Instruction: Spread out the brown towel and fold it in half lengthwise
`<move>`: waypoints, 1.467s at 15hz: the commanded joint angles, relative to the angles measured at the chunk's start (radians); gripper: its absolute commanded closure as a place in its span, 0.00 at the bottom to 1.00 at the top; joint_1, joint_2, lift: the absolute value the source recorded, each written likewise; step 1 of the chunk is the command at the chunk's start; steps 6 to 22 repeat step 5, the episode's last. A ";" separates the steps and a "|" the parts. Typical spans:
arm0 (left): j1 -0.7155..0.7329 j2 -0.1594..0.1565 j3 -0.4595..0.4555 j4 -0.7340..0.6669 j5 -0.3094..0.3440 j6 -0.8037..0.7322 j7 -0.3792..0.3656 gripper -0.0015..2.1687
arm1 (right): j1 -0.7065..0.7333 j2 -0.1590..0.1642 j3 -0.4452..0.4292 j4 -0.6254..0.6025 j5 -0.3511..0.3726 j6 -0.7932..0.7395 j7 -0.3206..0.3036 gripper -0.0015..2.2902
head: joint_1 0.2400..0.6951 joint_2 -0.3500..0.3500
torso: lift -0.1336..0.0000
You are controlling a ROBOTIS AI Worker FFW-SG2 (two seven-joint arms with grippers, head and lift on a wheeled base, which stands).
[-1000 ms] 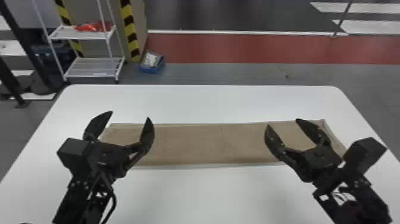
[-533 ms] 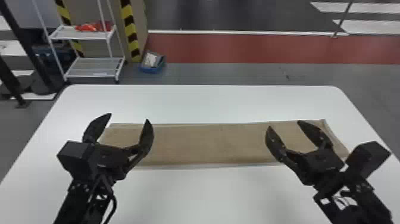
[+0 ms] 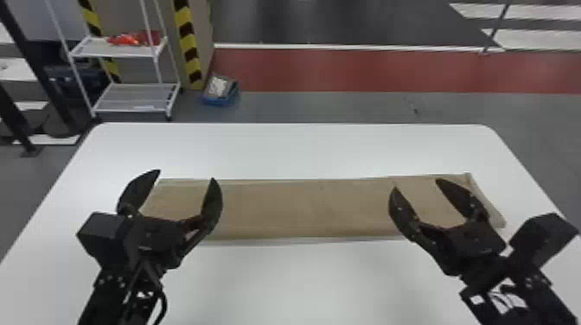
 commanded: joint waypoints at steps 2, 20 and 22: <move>0.018 0.000 -0.001 -0.027 -0.003 0.000 0.000 0.03 | 0.021 -0.001 -0.005 -0.017 -0.002 -0.012 0.001 0.05 | 1.00 0.46 | 0.07; 0.030 -0.006 -0.002 -0.032 -0.006 0.000 0.000 0.03 | 0.028 -0.004 -0.012 -0.020 -0.015 -0.012 0.004 0.05 | 1.00 0.45 | 0.07; 0.030 -0.006 -0.002 -0.032 -0.006 0.000 0.000 0.03 | 0.028 -0.004 -0.012 -0.020 -0.015 -0.012 0.004 0.05 | 1.00 0.45 | 0.07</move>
